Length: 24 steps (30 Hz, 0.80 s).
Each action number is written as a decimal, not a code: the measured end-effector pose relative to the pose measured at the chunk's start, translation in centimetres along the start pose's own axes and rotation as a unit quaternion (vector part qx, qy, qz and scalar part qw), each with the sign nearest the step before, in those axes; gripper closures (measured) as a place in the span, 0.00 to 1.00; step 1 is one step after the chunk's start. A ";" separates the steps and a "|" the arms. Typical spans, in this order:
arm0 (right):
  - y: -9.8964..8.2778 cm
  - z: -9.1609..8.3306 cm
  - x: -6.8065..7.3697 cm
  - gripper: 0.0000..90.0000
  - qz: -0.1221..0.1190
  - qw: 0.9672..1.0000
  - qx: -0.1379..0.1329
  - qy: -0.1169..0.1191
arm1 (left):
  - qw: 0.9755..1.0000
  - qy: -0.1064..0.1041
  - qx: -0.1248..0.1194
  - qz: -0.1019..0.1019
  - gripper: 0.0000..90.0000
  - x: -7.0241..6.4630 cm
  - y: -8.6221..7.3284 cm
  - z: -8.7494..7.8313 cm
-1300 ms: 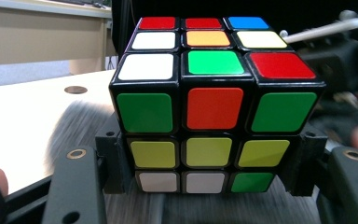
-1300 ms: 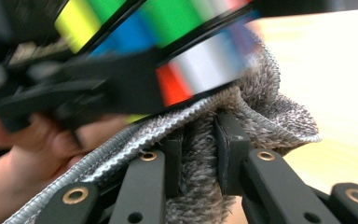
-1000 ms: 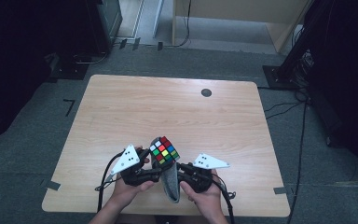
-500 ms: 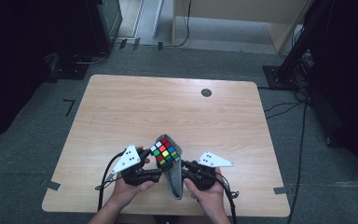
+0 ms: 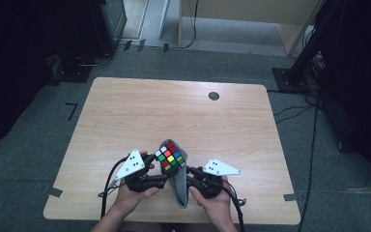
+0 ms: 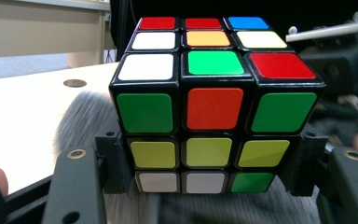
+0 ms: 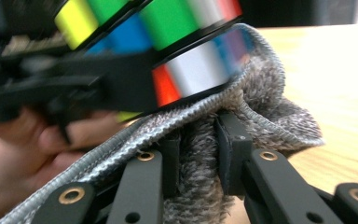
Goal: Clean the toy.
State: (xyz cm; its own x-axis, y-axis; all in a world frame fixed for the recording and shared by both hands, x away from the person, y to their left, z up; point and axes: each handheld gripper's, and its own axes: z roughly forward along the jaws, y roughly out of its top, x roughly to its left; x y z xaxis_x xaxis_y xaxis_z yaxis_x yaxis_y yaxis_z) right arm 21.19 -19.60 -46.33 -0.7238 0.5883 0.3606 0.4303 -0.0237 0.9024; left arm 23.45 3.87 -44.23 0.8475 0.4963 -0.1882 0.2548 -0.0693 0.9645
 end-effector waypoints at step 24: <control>-0.6 1.1 1.4 0.84 -0.044 0.999 0.018 0.009 | 1.000 -0.001 0.000 0.005 0.38 -0.4 -0.1 0.2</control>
State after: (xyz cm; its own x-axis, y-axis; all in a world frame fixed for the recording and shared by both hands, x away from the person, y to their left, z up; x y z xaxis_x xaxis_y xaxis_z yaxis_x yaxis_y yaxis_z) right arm 20.50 -17.88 -46.63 -0.7691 0.5719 0.2855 0.3840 0.0564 0.9216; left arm 23.17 3.50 -44.24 0.8509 0.4936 -0.1797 0.2466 -0.0735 0.9663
